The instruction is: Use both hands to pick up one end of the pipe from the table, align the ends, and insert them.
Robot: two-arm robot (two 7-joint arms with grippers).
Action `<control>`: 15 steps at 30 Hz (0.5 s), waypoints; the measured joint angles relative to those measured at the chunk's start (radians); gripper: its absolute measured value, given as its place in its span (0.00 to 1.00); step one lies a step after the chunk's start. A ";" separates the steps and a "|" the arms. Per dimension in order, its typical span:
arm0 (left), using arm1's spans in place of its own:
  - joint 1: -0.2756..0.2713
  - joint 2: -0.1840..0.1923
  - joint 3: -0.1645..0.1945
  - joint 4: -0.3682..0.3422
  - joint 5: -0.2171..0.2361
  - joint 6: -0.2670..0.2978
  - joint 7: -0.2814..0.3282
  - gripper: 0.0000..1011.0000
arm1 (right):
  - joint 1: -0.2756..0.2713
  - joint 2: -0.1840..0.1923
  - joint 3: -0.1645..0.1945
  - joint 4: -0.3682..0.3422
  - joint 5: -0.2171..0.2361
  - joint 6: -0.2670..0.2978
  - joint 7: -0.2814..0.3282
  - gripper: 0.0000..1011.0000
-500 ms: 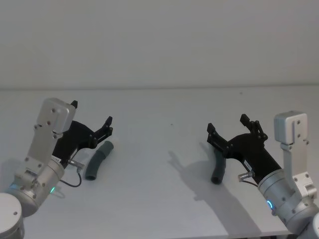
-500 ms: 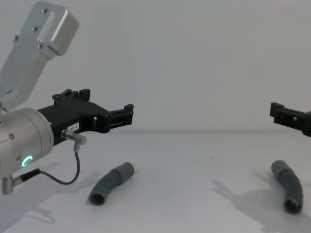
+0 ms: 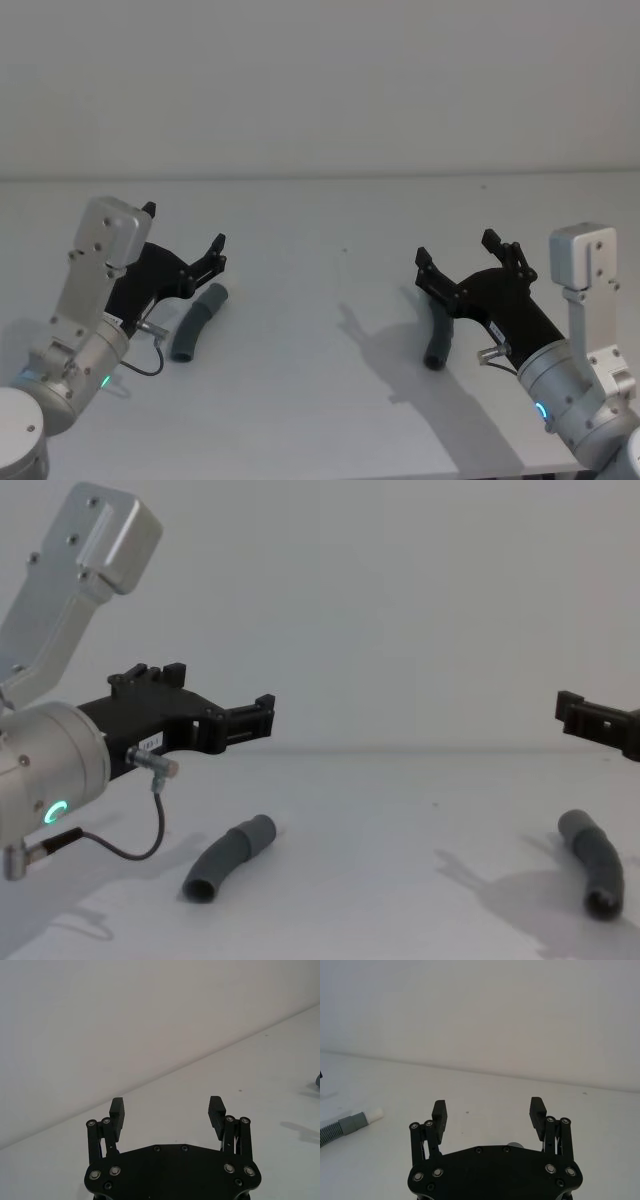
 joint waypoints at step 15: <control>0.000 0.000 0.000 0.000 0.000 0.000 0.000 0.99 | 0.000 0.000 0.000 0.000 0.000 0.000 0.000 0.99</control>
